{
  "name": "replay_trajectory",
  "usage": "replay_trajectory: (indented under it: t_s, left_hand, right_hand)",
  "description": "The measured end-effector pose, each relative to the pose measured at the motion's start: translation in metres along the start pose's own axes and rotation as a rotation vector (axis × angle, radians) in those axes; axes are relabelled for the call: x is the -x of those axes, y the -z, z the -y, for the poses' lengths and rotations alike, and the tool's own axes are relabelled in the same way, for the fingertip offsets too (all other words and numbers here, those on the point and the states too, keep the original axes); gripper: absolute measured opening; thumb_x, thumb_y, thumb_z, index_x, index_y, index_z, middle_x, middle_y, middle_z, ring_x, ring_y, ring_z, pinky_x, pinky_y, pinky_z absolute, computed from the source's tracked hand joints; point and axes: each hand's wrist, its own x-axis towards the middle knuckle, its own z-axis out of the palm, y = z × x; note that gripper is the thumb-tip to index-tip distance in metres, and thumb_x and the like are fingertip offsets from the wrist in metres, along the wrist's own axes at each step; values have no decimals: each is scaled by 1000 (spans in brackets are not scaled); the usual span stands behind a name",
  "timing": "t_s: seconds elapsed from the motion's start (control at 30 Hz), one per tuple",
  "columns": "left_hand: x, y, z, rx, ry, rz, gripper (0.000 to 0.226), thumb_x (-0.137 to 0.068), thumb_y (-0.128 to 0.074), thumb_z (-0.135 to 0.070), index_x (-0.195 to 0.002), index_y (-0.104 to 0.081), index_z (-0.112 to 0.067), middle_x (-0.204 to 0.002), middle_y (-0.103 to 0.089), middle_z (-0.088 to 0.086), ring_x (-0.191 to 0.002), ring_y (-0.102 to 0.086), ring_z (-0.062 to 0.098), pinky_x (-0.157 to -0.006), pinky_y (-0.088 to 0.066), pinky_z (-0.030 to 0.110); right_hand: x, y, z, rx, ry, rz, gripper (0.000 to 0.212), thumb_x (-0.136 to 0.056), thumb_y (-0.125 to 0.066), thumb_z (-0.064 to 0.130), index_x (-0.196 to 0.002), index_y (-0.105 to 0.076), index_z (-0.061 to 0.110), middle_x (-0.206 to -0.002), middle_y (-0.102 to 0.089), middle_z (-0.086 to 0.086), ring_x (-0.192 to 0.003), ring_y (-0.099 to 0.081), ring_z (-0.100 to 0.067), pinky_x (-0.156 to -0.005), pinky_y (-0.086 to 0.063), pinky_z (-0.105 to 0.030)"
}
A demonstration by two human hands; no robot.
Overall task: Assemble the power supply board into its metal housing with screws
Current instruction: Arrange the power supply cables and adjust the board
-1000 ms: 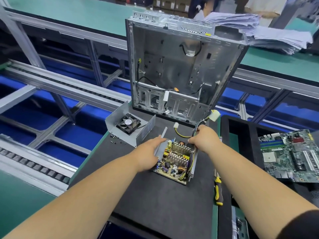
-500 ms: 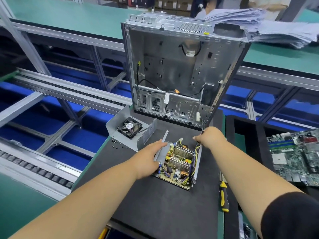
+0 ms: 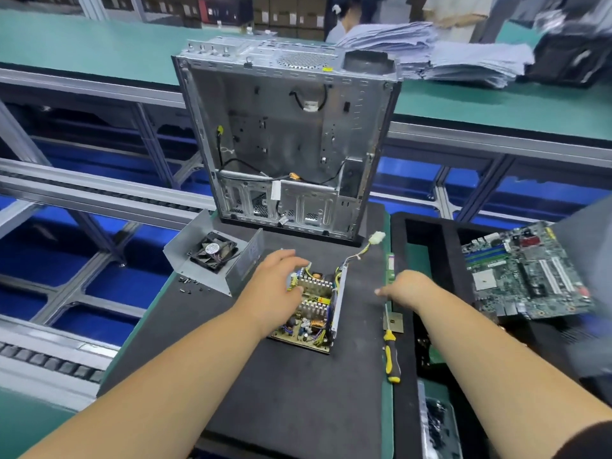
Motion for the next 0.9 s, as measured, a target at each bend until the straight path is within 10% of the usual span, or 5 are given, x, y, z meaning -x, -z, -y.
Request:
replay_trajectory:
  t_s: [0.2, 0.43, 0.8, 0.9]
  left_hand:
    - [8, -20, -20, 44, -36, -49, 41, -89, -58, -6, -118, -63, -35, -136, -43, -16, -130, -37, 1, -96, -16, -2]
    - [20, -30, -42, 57, -52, -98, 41, -87, -60, -2, -111, -64, -34, -133, -48, -10, -123, -41, -2, -101, -17, 4]
    - [26, -9, -24, 169, 28, -185, 42, -89, -59, -5, -109, -63, -41, -118, -50, -21, -107, -45, -18, -86, -29, -3]
    - [20, 5, -10, 213, 67, -210, 37, -90, -60, -6, -115, -65, -32, -117, -52, -13, -103, -52, -3, -99, -38, 17]
  right_hand:
    - [21, -40, -28, 140, -24, 67, 54, -66, -76, 65, -69, -58, 15, -58, -62, 1, -58, -62, -17, -58, -44, -27]
    - [36, -58, -35, 88, 6, 86, 44, -73, -78, 56, -77, -61, 15, -90, -73, -4, -90, -71, -22, -86, -55, -31]
    - [70, -12, -23, -645, 118, -247, 19, -81, -53, 22, -65, -48, 15, -56, -55, -3, -52, -59, -26, -55, -46, -31]
    - [77, 0, 2, -787, 176, -322, 18, -92, -51, 31, -78, -54, 21, -74, -62, 3, -64, -68, -16, -58, -45, -30]
